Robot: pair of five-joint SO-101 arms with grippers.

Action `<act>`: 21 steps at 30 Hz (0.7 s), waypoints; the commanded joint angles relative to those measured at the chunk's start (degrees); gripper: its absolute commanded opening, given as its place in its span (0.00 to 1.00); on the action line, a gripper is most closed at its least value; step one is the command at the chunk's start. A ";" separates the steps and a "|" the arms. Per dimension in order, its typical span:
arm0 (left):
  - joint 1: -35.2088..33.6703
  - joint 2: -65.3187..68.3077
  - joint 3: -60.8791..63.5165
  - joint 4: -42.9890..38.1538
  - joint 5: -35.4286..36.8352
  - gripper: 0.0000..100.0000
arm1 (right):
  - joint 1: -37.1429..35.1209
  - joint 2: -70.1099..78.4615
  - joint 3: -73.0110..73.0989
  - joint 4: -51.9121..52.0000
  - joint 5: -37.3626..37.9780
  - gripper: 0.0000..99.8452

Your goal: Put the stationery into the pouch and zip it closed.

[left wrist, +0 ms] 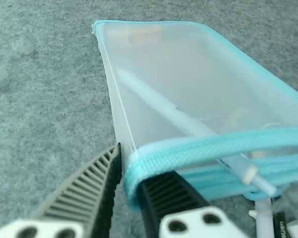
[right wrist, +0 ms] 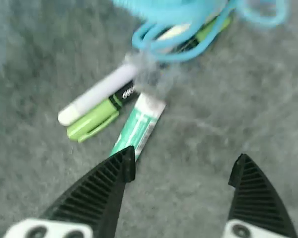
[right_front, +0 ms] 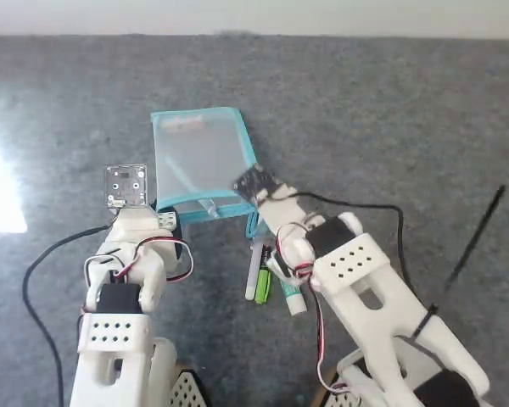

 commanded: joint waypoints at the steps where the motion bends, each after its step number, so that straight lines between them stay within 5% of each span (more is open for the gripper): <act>1: -0.44 -0.79 0.13 -0.62 -0.62 0.01 | 0.57 -2.59 3.08 -1.27 -2.02 0.31; 10: -0.26 -0.79 0.13 -0.62 -0.62 0.01 | 0.48 -2.59 8.26 -1.89 -17.67 0.31; 21: -0.44 -0.79 0.22 -0.62 -0.70 0.01 | -6.90 -2.51 11.78 -5.85 -19.08 0.31</act>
